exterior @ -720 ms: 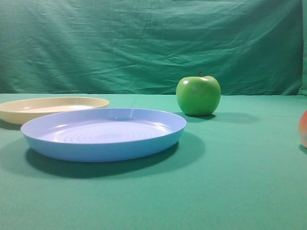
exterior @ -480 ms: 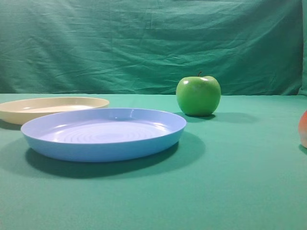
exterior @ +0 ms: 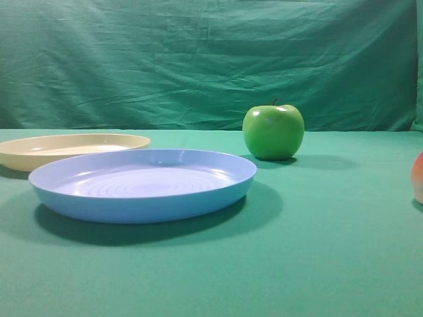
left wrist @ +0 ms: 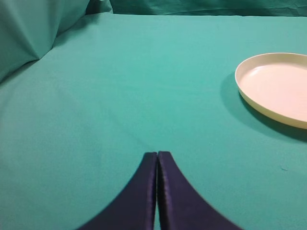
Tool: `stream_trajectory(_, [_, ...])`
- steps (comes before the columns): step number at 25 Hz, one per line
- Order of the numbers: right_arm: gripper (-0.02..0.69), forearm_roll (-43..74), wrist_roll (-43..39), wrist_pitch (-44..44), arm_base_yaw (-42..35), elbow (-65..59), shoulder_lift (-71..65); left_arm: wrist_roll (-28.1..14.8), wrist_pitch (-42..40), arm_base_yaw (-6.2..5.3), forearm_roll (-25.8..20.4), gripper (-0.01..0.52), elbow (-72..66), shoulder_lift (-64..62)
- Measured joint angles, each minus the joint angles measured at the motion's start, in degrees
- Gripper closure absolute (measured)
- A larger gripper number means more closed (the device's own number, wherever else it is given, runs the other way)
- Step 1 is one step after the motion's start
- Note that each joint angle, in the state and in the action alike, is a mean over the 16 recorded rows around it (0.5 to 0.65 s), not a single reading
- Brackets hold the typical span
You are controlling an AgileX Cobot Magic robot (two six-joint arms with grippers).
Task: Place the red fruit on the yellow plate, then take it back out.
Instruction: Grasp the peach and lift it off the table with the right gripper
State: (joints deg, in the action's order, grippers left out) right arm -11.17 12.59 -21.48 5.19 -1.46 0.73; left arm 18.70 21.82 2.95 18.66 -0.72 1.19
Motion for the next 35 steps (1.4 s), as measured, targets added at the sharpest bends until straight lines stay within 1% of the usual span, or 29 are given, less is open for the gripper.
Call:
stream_trajectory(4, [0.665,-2.41,0.02,1.81,0.0,-0.03,0.0,0.0,0.0,0.0,0.0,0.514,0.0,0.0])
stream_trajectory(10, [0.665,-9.01,0.26,5.56,0.0,0.61,0.0,0.0,0.0,0.0,0.0,0.514,0.0,0.0])
stream_trajectory(16, [0.665,-15.79,3.05,4.62,0.0,5.6,-2.07,0.0,0.0,0.0,0.0,0.514,0.0,0.0])
stream_trajectory(21, [0.665,-18.14,6.36,-2.34,0.0,12.6,-8.63,0.0,0.0,0.0,0.0,0.514,0.0,0.0])
stream_trajectory(28, [0.665,-18.33,10.48,-14.71,0.0,22.85,-23.34,0.0,0.0,0.0,0.0,0.514,0.0,0.0])
stream_trajectory(35, [0.665,-18.57,15.48,-21.33,0.0,28.16,-37.27,0.0,0.0,0.0,0.0,0.514,0.0,0.0])
